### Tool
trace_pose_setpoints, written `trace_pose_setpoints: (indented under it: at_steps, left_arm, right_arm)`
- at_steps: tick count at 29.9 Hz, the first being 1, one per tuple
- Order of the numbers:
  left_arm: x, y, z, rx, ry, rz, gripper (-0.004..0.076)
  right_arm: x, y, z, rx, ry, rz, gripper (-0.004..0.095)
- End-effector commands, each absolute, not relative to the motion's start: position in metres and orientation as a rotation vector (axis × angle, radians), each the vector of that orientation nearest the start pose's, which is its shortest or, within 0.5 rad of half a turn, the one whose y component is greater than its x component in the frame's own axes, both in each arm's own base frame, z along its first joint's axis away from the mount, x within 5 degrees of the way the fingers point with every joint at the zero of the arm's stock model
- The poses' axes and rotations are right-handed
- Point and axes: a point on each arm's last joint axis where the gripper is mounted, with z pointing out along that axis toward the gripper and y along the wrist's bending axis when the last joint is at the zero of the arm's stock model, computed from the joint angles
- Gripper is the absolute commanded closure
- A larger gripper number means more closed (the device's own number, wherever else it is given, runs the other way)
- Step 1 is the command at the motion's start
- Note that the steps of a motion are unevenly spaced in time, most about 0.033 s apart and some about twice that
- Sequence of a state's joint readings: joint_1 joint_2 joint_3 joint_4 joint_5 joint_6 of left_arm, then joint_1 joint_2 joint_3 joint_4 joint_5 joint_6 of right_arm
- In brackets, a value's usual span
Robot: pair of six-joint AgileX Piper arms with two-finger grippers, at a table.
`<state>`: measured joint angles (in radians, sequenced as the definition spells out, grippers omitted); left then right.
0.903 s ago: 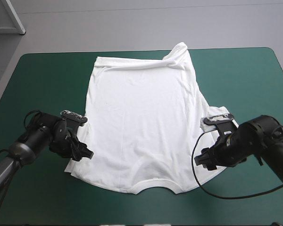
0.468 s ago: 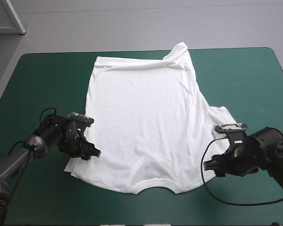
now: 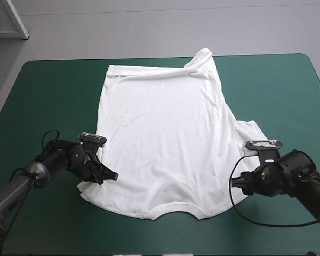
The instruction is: Fold the cloth
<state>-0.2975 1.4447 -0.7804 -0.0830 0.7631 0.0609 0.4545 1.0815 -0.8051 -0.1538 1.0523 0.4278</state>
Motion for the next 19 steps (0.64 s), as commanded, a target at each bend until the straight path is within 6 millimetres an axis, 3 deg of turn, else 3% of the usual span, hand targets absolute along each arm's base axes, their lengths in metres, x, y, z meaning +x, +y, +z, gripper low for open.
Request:
trace_pose_setpoints:
  at_steps: [1,10,19]
  left_arm:
    - [0.229,-0.079,0.188,0.459,2.931,-0.15,0.0732]
    - [0.225,-0.078,0.187,0.47,2.969,-0.147,0.0734]
    - [0.224,-0.077,0.187,0.491,2.985,-0.14,0.0734]
  right_arm:
    - [0.181,0.072,0.275,-0.094,2.713,0.031,0.0305]
    - [0.203,0.086,0.237,-0.033,2.831,0.02,0.0323]
    - [0.214,0.103,0.207,0.052,2.95,0.14,0.0351]
